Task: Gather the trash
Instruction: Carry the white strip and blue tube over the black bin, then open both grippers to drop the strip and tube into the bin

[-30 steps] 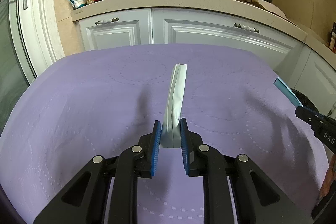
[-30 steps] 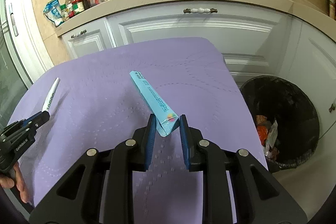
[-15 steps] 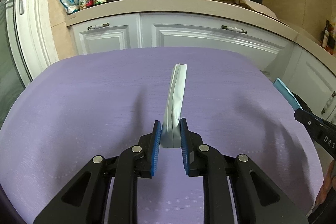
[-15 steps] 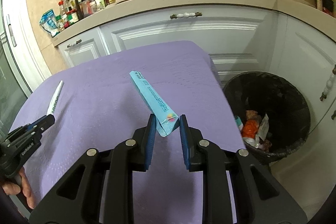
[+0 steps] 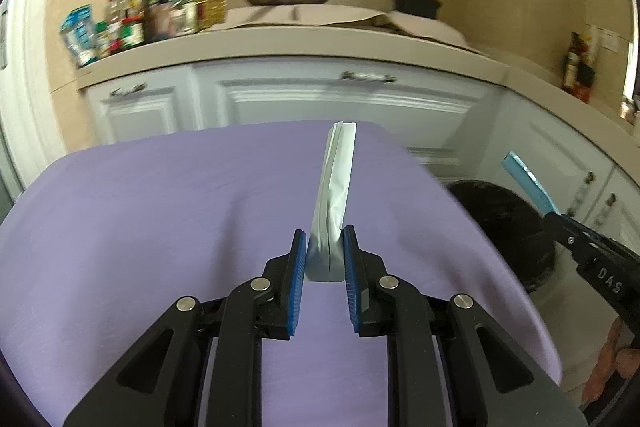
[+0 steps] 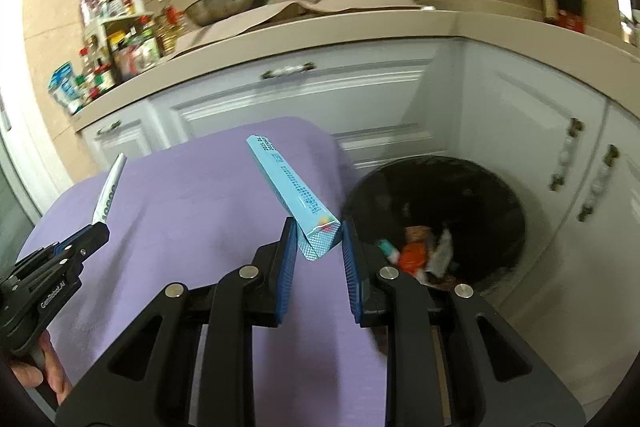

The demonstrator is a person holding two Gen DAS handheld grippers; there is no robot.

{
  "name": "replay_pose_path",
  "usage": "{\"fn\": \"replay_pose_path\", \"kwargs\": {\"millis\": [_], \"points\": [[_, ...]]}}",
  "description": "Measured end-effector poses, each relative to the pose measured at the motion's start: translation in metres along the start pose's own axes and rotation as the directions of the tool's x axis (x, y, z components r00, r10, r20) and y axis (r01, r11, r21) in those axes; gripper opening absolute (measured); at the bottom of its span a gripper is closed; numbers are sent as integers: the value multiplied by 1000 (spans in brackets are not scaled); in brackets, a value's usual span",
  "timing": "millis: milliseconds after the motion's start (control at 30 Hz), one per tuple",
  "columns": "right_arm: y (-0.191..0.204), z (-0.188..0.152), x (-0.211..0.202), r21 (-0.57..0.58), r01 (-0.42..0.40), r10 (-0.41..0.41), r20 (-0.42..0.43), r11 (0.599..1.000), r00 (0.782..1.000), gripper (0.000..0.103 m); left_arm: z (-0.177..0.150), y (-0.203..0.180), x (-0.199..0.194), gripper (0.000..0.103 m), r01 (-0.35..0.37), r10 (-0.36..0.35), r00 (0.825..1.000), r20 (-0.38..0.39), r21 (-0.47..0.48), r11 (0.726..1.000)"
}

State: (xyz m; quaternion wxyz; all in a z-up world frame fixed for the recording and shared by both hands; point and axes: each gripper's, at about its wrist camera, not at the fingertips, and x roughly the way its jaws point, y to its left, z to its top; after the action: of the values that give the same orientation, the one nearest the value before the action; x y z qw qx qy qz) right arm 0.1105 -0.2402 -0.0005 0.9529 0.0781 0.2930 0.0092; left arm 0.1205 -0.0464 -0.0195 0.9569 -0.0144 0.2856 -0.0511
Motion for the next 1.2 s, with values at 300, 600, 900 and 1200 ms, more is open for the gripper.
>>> {"fn": "replay_pose_path", "kwargs": {"millis": [300, 600, 900, 1200], "points": [[-60, 5, -12, 85, 94, -97, 32, 992, 995, 22, 14, -70, 10, 19, 116, -118, 993, 21, 85, 990], [-99, 21, -15, 121, 151, -160, 72, 981, 984, 22, 29, -125, 28, 20, 193, -199, 979, 32, 129, 973], [-127, 33, 3, 154, 175, -189, 87, 973, 978, 22, 40, -164, 60, 20, 218, -223, 975, 16, 155, 964], [-143, 38, 28, 168, 188, -202, 75, 968, 976, 23, 40, -181, 90, 20, 202, -202, 979, -15, 161, 966]]}}
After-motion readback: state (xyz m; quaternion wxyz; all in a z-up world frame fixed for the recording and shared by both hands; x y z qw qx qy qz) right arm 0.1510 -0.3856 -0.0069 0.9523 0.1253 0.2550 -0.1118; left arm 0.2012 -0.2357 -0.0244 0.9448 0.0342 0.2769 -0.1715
